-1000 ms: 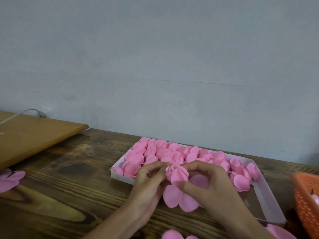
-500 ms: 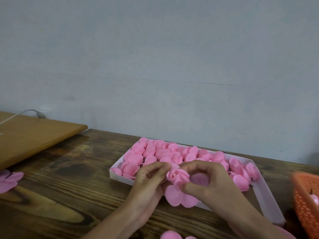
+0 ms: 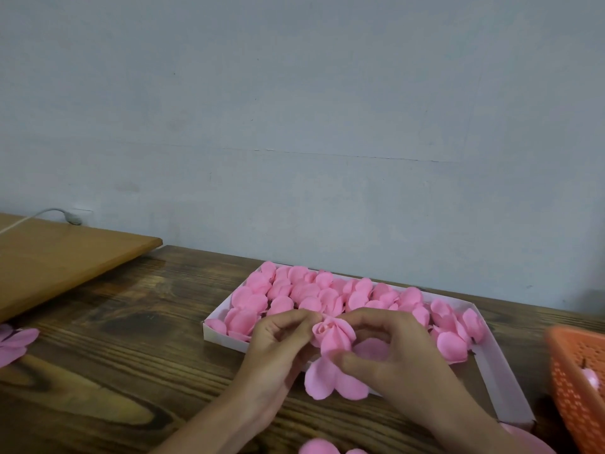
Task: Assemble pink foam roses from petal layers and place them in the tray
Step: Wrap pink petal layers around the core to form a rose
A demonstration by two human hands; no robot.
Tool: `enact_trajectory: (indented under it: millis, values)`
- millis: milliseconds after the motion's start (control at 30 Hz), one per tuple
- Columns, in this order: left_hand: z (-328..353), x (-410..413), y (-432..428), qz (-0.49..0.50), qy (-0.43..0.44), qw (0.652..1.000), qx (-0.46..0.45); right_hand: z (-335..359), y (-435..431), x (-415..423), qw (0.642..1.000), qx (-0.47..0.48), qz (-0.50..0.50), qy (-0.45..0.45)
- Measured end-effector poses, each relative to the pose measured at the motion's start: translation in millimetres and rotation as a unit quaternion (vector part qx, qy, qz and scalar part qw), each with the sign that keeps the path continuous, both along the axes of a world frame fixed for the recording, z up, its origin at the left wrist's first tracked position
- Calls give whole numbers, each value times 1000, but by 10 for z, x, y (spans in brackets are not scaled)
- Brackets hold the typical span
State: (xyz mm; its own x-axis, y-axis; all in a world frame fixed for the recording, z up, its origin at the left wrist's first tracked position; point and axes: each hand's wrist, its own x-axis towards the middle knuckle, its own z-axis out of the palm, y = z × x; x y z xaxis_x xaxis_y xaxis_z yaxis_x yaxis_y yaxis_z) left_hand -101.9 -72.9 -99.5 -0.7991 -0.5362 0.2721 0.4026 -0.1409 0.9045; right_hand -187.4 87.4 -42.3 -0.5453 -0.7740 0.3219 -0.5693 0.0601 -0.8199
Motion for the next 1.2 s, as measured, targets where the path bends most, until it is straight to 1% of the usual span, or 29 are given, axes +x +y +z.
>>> enact_trajectory:
  millis: [133, 200, 267, 333, 400, 533, 600, 767, 933, 1067, 1200]
  values:
    - [24, 0, -32, -12, 13, 999, 40, -11, -11, -6, 999, -36, 4, -11]
    - [36, 7, -53, -41, 21, 999, 28, -4, -18, -26, 997, -73, -2, -27]
    - [33, 8, -47, -50, -13, 999, 6, 2, -14, -63, 993, -105, -16, -54]
    - [-23, -4, -34, -32, -51, 998, -27, 2, -14, -100, 989, -120, -30, -78]
    - [-86, -26, -8, -25, -53, 997, -44, -2, -12, -126, 988, -118, -37, -92]
    - [-114, -45, 0, -5, -40, 998, 43, 19, 3, -116, 987, -101, 10, -124]
    - [-95, -48, -6, 5, -35, 998, 57, 33, 7, -105, 988, -85, 38, -122]
    - [-56, -24, 23, 29, -28, 997, 69, 34, 1, -78, 990, -88, 58, -97]
    - [-68, -24, 25, 58, -26, 997, 46, 9, -6, -82, 991, -79, 54, -94]
    - [-78, -33, 5, 51, -11, 998, 29, -3, 4, -84, 990, -71, 50, -113]
    - [-3, 10, 29, 34, -19, 998, 49, 0, -2, -64, 990, -66, 54, -114]
